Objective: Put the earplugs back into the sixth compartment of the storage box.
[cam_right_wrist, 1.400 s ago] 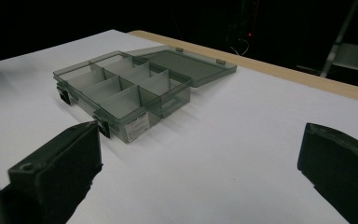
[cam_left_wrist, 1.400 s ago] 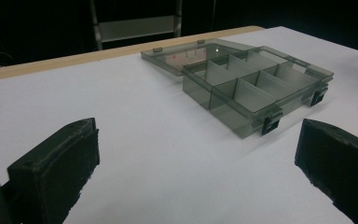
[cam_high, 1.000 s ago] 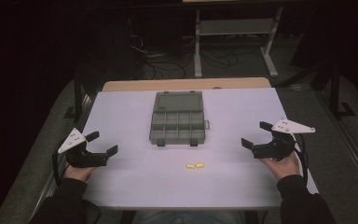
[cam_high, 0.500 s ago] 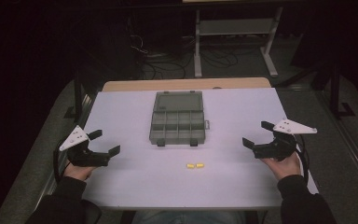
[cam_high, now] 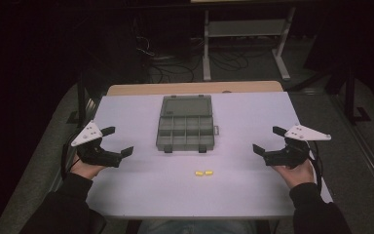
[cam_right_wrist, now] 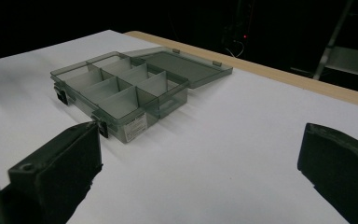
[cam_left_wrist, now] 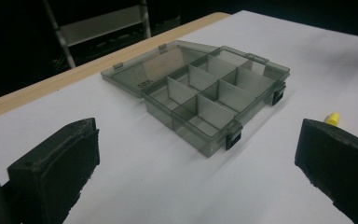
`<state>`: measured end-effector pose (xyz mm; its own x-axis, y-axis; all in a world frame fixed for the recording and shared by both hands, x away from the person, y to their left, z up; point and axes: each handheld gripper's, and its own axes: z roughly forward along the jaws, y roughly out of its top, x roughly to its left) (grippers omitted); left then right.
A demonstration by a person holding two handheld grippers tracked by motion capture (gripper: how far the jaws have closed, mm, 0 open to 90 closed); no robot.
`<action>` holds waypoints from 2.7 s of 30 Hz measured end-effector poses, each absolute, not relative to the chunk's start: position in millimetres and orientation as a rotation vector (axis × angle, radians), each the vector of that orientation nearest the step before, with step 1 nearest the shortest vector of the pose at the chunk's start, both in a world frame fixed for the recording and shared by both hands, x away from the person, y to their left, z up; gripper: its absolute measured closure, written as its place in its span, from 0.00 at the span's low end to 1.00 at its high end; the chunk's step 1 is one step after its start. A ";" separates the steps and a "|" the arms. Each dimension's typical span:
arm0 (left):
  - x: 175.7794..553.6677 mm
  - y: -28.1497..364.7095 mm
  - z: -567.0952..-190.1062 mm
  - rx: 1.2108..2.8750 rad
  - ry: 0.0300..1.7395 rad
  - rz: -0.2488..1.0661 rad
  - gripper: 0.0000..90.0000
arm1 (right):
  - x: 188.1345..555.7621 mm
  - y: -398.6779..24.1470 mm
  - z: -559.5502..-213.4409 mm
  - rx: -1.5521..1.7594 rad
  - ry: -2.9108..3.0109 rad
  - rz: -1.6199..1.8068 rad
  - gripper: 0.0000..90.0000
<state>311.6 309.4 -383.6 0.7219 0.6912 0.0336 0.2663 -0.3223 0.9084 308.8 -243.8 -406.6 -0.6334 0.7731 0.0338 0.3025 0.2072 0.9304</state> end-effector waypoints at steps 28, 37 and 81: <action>329.4 245.0 -368.2 2.085 0.565 0.422 0.00 | 307.3 -242.1 -405.1 0.977 2.068 1.418 0.00; 338.8 222.1 -361.2 2.142 0.513 0.373 0.00 | 307.8 -239.6 -406.5 0.979 2.089 1.414 0.00; 344.0 113.3 -404.3 2.458 0.157 0.155 0.00 | 310.0 -237.7 -408.4 0.972 2.119 1.413 0.00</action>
